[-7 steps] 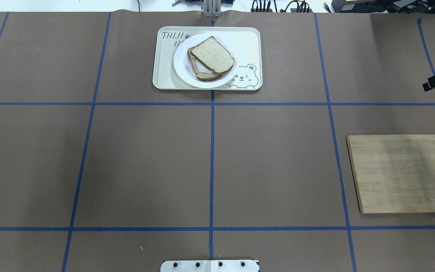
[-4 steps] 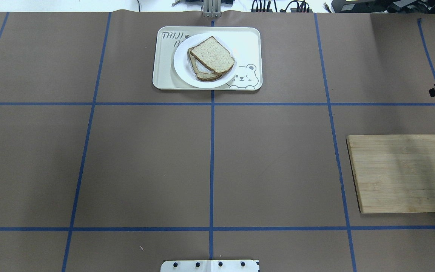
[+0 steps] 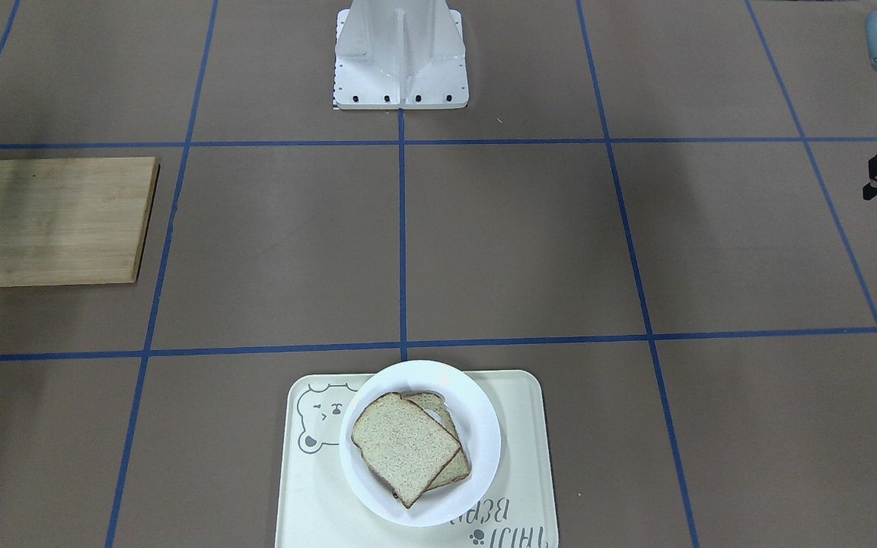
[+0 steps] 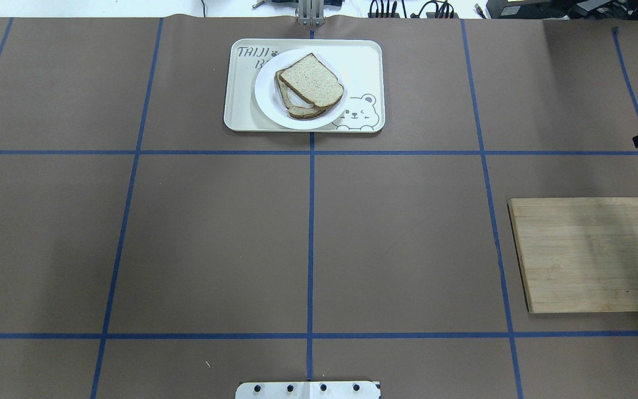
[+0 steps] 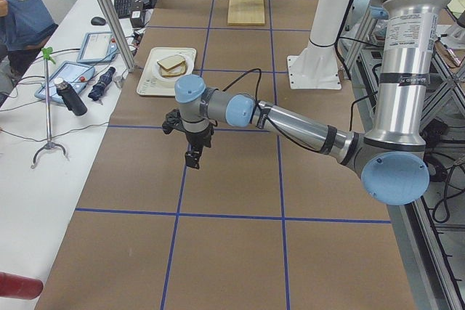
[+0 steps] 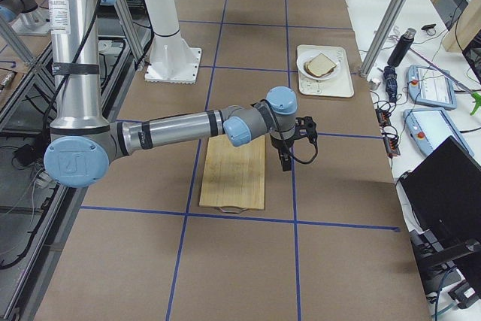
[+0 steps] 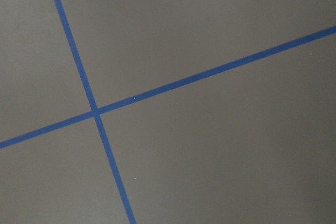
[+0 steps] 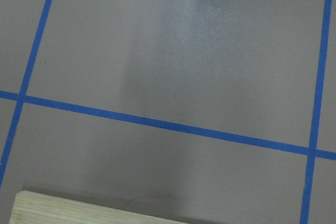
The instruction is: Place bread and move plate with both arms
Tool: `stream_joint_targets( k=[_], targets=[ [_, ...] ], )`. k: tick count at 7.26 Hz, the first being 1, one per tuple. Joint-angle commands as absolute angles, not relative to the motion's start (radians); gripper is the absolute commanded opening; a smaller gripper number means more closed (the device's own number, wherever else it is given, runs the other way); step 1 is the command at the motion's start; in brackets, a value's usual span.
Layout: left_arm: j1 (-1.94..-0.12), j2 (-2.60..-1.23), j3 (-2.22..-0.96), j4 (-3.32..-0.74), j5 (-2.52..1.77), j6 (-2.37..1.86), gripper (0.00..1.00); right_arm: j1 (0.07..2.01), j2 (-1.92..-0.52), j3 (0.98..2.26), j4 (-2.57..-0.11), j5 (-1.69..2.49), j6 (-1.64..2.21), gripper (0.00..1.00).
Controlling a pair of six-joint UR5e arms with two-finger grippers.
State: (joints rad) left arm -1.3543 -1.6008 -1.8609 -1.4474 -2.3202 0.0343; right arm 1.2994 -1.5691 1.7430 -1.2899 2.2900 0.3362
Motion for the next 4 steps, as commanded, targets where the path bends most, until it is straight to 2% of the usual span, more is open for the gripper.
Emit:
stream_joint_targets(
  k=[1,4],
  targets=[
    [-1.355,-1.594,-1.868,-1.451,-2.345,0.038,0.98,1.299,-1.569,1.730,-1.290,2.292,0.337,1.00],
    [-1.355,-1.598,-1.878,-1.451,-2.339,0.026,0.98,1.299,-1.575,1.729,-1.289,2.292,0.337,1.00]
  ],
)
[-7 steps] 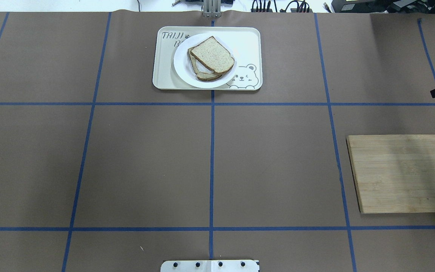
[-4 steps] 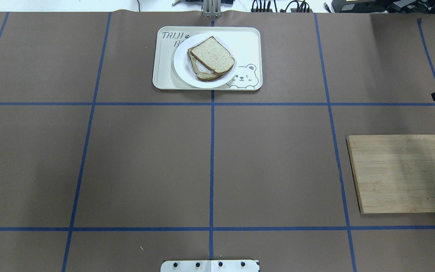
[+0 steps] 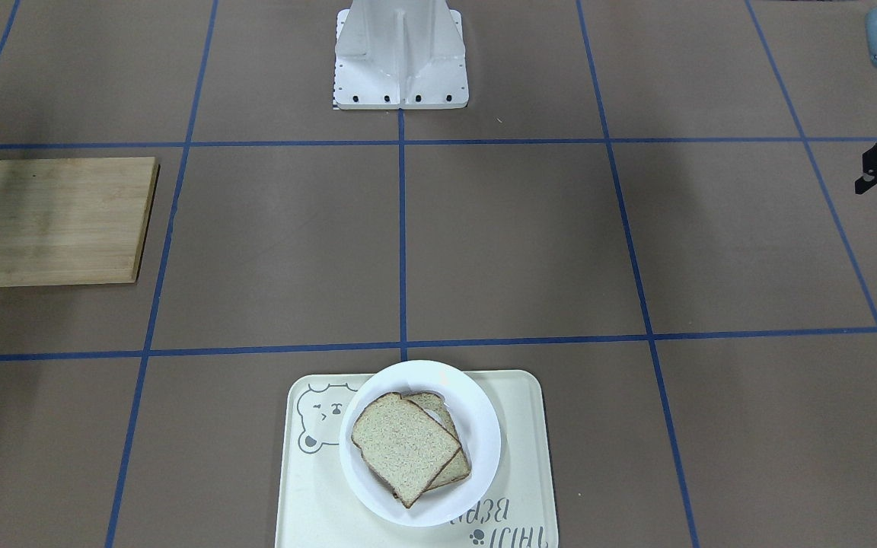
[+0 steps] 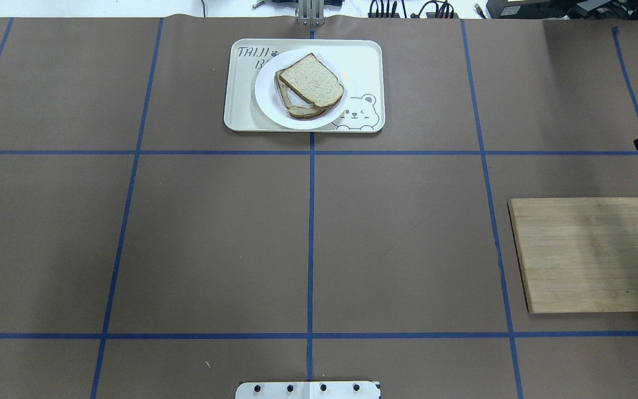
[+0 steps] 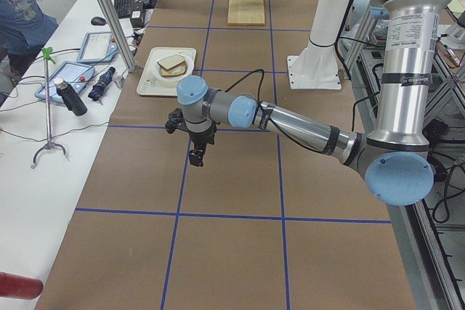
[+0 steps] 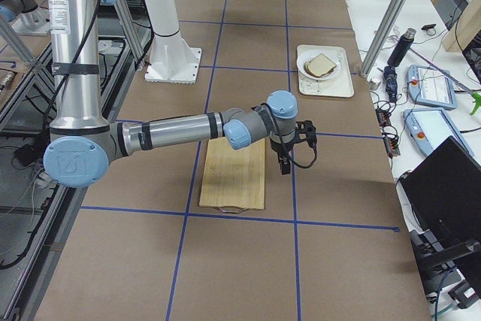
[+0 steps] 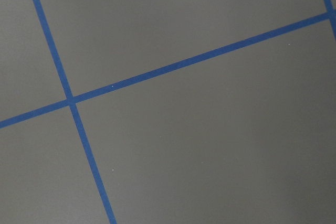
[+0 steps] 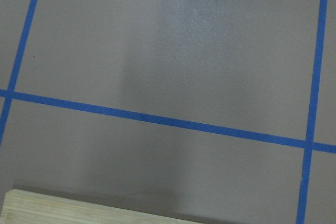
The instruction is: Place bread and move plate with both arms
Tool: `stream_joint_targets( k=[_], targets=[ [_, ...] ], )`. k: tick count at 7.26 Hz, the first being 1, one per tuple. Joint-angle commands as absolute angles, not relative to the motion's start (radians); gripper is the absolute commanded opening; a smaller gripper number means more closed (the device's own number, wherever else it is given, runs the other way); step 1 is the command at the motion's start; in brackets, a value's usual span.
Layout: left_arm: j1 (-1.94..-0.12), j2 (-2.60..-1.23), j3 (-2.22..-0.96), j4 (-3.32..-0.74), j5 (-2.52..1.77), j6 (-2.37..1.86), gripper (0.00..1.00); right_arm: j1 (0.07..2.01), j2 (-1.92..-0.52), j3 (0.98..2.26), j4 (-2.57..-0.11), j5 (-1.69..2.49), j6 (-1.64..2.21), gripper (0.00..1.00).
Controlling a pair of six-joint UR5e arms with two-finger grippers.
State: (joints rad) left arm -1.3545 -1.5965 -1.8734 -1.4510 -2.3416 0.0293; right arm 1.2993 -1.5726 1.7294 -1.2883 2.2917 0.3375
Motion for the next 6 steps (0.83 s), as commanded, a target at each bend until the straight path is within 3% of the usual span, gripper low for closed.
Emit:
stream_joint_targets(
  k=[1,6],
  targets=[
    [-1.353,-1.603,-1.870,-1.453,-2.338,0.026,0.98,1.299,-1.581,1.729,-1.289,2.292,0.339,1.00],
    [-1.353,-1.606,-1.864,-1.462,-2.341,0.025,0.98,1.299,-1.589,1.718,-1.287,2.289,0.336,1.00]
  ],
)
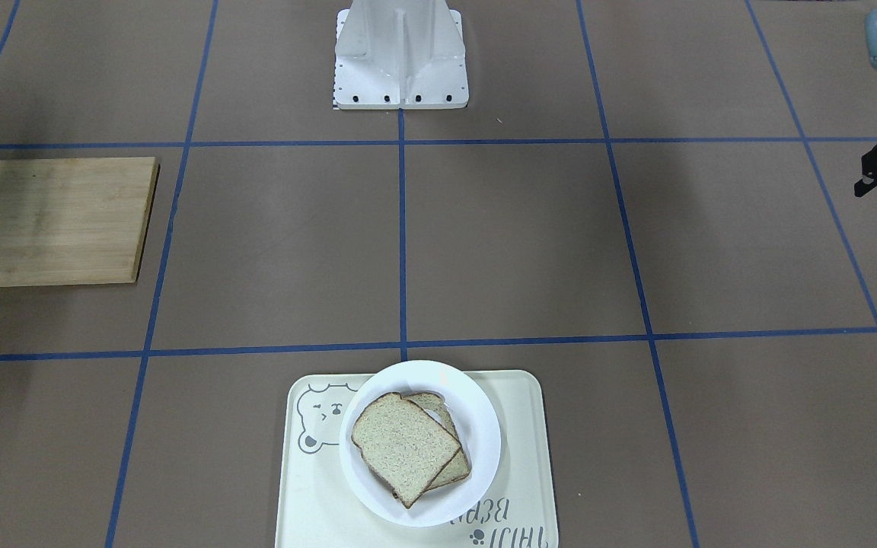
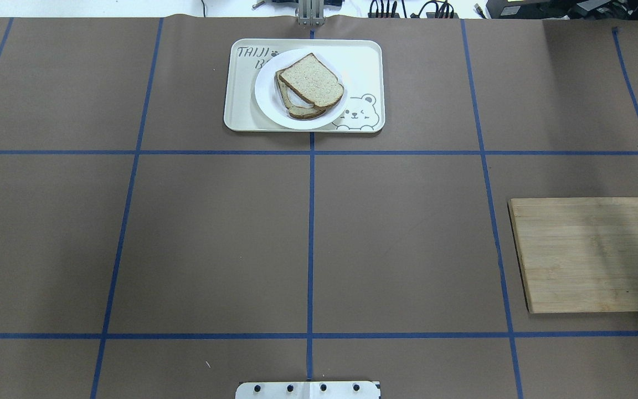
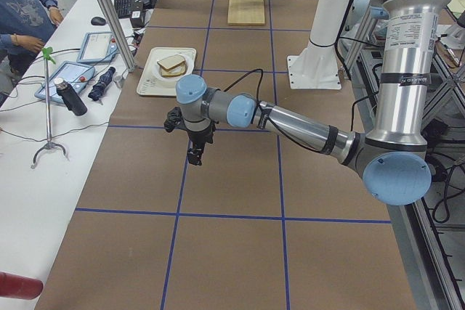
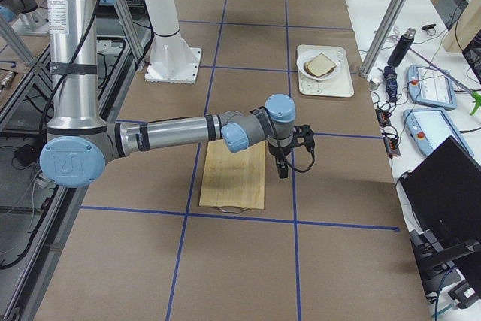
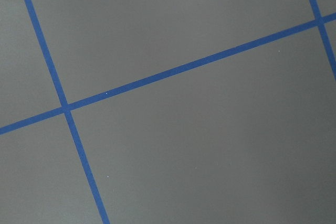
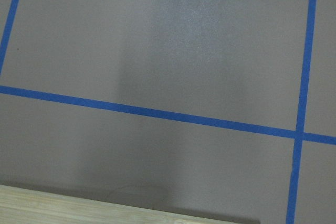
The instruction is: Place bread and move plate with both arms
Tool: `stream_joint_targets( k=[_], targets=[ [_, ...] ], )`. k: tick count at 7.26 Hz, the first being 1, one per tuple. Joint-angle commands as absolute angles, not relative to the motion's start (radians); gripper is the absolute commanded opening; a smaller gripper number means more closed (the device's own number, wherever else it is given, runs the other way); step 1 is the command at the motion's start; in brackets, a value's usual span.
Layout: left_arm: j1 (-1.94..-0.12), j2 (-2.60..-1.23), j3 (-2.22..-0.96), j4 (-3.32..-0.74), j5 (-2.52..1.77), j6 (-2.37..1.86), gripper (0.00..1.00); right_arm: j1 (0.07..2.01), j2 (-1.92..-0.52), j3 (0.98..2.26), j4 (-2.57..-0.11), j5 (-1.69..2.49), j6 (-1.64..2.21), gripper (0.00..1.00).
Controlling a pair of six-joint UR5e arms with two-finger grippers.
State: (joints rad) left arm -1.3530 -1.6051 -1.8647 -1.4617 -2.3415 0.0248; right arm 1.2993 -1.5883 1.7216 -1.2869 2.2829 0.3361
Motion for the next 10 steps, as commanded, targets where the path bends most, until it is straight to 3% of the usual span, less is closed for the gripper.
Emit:
stream_joint_targets(
  k=[1,8,10],
  targets=[
    [-1.353,-1.605,-1.862,-1.462,-2.342,0.025,0.98,1.299,-1.591,1.718,-1.287,2.289,0.336,1.00],
    [-1.367,-1.605,-1.861,-1.468,-2.344,0.026,0.98,1.319,-1.644,1.700,-1.298,2.295,0.280,1.00],
    [-1.403,-1.592,-1.852,-1.468,-2.345,0.031,0.98,1.386,-1.637,1.709,-1.408,2.370,0.204,1.00]
  ],
)
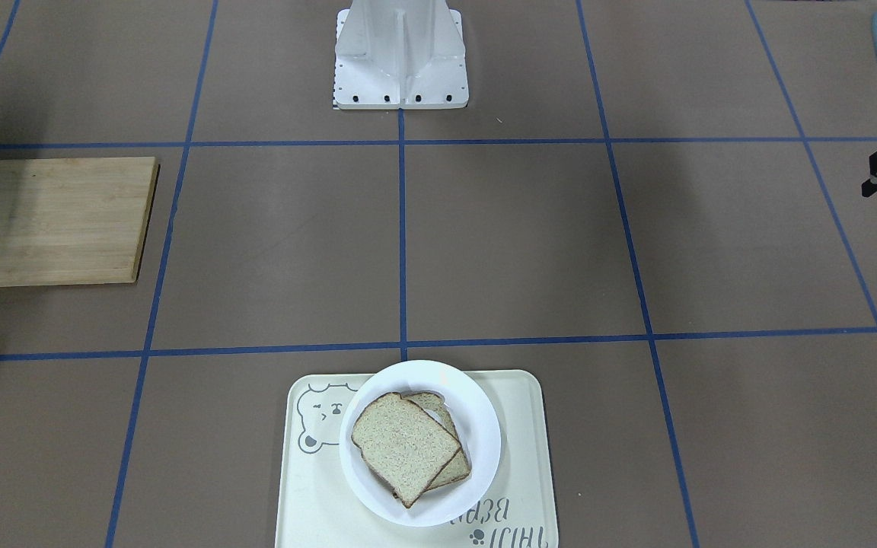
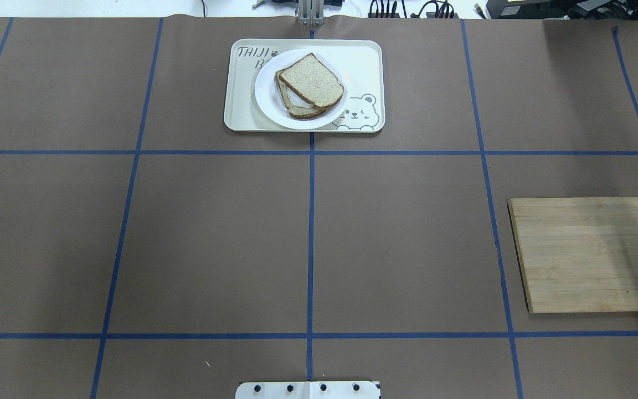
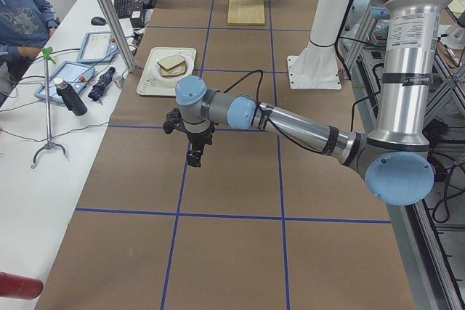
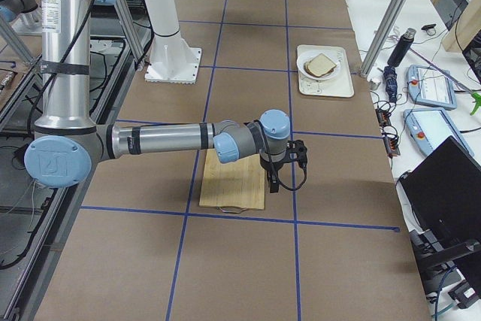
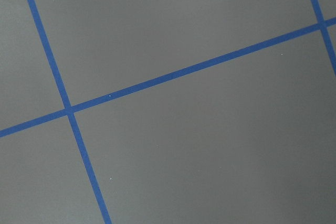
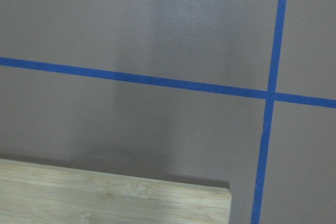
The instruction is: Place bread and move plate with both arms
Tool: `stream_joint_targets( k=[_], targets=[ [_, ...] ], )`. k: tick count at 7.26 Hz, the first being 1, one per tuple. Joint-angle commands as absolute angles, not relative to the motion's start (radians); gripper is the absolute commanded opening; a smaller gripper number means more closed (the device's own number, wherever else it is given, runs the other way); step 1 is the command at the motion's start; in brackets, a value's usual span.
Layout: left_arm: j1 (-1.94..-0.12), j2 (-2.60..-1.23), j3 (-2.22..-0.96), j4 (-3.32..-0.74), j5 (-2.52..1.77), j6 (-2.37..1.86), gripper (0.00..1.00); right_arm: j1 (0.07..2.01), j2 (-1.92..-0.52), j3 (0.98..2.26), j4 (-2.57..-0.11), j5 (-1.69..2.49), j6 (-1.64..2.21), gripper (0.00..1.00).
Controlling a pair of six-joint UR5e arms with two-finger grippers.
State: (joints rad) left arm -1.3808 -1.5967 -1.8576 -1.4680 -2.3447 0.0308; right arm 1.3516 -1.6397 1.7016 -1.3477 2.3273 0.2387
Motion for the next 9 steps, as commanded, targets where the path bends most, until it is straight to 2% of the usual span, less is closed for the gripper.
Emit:
stream_joint_targets(
  k=[1,3,9],
  targets=[
    [-1.410,-1.592,-1.848,-1.467,-2.348,0.028,0.98,1.382,-1.629,1.701,-1.414,2.365,0.204,1.00],
    [-1.468,-1.591,-1.839,-1.445,-2.394,0.028,0.98,1.370,-1.586,1.704,-1.515,2.359,0.203,1.00],
    [-1.468,-1.580,-1.832,-1.445,-2.448,0.025,0.98,1.378,-1.592,1.709,-1.516,2.367,0.202,1.00]
  ],
)
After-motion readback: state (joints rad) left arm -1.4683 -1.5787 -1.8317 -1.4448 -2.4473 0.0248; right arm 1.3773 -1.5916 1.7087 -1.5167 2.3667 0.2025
